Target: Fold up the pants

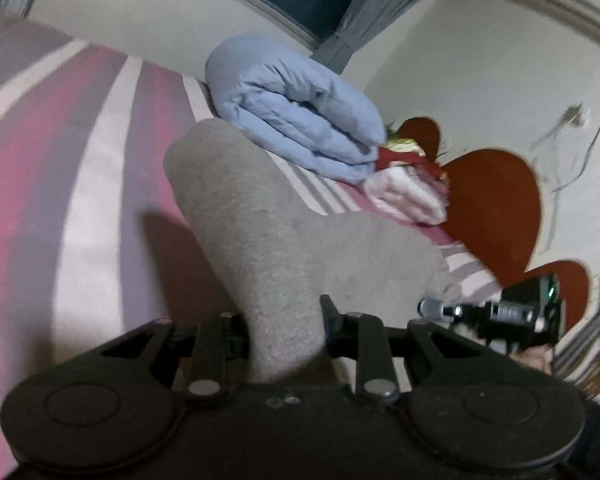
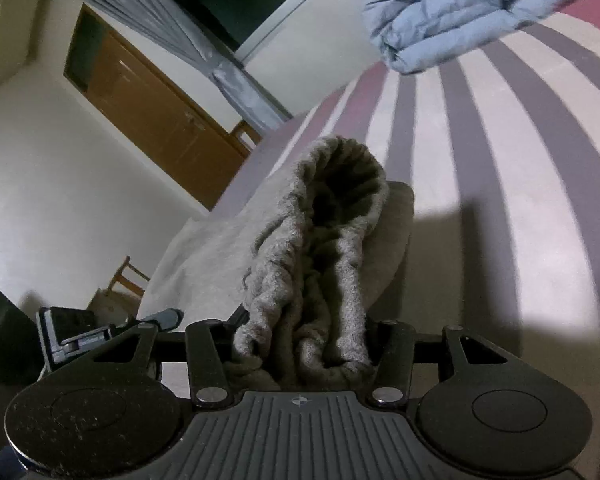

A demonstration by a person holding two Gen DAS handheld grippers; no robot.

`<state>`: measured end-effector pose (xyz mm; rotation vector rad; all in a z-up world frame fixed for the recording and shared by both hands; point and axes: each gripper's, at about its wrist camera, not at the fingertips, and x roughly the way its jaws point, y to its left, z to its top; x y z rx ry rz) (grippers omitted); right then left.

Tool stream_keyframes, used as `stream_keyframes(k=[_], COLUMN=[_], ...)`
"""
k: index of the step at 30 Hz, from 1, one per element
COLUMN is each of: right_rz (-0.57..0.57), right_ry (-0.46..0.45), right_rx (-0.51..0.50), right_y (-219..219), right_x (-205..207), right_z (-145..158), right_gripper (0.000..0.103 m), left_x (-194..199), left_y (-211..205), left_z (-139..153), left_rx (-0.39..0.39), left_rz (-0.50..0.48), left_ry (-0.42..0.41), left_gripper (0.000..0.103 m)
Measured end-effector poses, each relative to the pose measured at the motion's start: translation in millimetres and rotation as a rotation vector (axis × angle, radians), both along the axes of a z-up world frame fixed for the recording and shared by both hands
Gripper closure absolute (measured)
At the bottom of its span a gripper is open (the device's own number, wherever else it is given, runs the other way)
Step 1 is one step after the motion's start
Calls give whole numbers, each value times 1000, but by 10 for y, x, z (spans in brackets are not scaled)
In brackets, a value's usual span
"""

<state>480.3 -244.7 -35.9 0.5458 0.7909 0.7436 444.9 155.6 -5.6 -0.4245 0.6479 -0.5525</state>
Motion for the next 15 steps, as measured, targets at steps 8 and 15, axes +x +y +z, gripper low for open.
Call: stream_keyframes(k=[8, 15], right_rz=[-151, -221], right_ry=[12, -57], right_rx=[-419, -297], right_y=[390, 97], right_x=[667, 225], right_z=[-630, -432], right_gripper=[0, 0], left_x=[465, -213], left_y=[-155, 112], left_z=[-679, -555], left_rx=[405, 321], left_rz=[268, 401], left_ry=[100, 4], left_gripper=[6, 6])
